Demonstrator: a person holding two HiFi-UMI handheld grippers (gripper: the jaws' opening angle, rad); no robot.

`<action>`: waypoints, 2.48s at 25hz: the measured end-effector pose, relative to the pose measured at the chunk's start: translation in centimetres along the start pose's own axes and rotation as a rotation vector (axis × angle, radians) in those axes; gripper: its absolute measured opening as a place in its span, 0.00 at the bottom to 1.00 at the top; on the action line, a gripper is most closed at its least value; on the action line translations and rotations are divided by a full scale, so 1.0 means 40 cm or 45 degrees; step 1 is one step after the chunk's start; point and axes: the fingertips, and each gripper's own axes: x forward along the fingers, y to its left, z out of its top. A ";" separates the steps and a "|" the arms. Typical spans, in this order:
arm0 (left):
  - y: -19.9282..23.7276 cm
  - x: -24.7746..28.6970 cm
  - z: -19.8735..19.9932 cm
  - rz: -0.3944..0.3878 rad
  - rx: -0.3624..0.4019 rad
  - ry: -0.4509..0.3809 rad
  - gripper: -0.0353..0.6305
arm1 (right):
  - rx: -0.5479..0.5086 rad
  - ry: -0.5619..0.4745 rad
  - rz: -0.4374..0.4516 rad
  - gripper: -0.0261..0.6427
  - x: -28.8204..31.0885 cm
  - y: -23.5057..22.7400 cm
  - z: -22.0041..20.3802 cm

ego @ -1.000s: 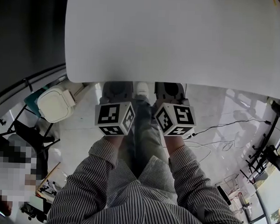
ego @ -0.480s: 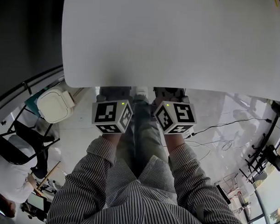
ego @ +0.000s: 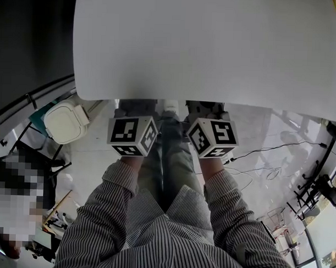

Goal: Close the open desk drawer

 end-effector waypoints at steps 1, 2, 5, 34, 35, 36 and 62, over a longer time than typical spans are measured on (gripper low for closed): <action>0.002 -0.002 -0.001 0.002 0.008 -0.003 0.07 | -0.002 0.000 0.003 0.06 0.000 0.003 -0.002; 0.004 -0.005 -0.003 0.003 0.015 -0.006 0.07 | -0.007 -0.002 0.006 0.06 -0.001 0.005 -0.004; 0.004 -0.008 -0.014 -0.006 0.007 0.003 0.07 | -0.010 0.000 0.019 0.06 -0.004 0.009 -0.013; -0.079 -0.364 -0.051 -0.187 0.108 -0.097 0.07 | -0.054 -0.127 0.019 0.06 -0.334 0.161 -0.100; -0.086 -0.380 -0.041 -0.194 0.121 -0.115 0.07 | -0.064 -0.145 0.025 0.06 -0.348 0.172 -0.086; -0.095 -0.395 -0.030 -0.201 0.136 -0.130 0.07 | -0.075 -0.155 0.035 0.06 -0.361 0.184 -0.072; -0.313 -0.925 0.192 -0.429 0.248 -0.321 0.07 | -0.397 -0.201 0.250 0.06 -0.771 0.621 0.115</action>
